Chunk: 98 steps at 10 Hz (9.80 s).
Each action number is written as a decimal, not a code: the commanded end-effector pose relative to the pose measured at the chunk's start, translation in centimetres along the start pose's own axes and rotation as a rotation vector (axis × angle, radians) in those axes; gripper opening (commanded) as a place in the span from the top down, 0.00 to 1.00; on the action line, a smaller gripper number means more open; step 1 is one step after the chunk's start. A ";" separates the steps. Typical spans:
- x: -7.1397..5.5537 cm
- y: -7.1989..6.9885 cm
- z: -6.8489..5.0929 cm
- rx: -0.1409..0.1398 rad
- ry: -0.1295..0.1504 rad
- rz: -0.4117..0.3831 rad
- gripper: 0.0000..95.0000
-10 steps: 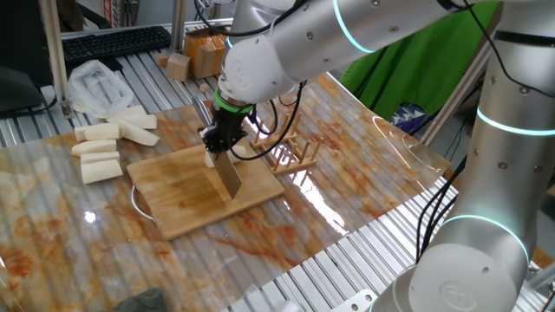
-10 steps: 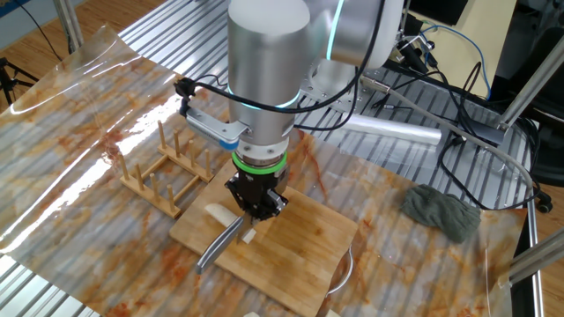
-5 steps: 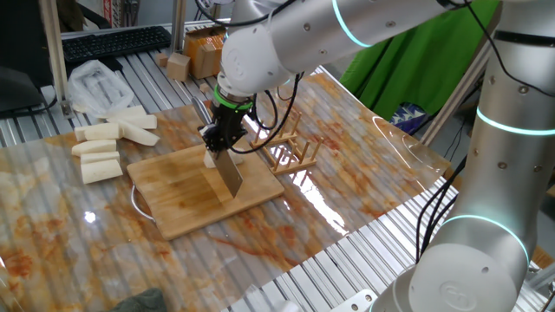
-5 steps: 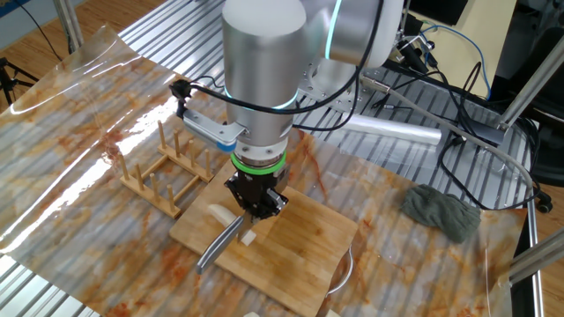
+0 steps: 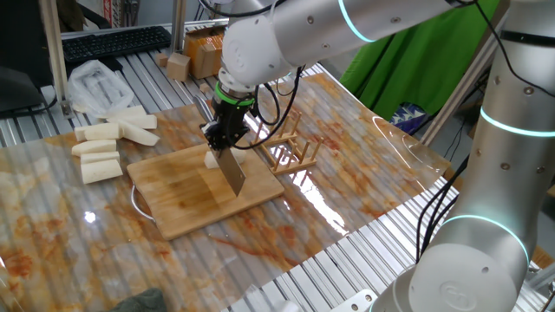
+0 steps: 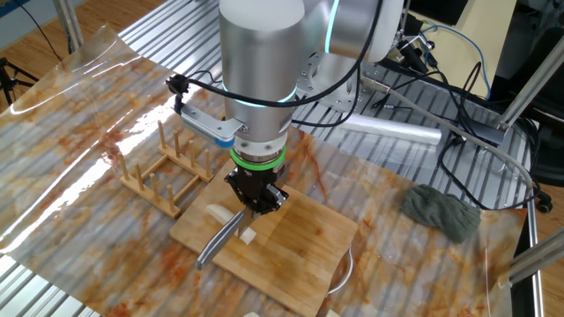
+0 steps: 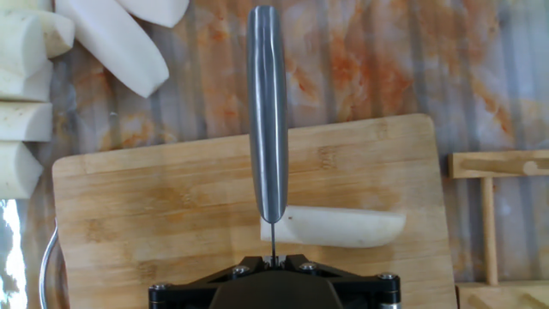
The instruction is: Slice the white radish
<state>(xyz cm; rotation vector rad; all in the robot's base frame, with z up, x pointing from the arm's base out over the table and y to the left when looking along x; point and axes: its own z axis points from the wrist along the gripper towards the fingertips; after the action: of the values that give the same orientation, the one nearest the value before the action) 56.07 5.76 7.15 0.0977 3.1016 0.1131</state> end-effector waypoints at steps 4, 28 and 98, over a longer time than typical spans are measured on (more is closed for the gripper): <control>0.0 -0.2 -0.2 0.029 -0.002 -0.026 1.00; -0.9 -0.1 3.3 -0.001 0.012 -0.008 1.00; -0.5 -1.1 1.2 0.030 0.056 0.011 1.00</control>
<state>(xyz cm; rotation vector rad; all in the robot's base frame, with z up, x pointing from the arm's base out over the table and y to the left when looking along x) 56.50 4.69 5.94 0.1143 3.1615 0.0685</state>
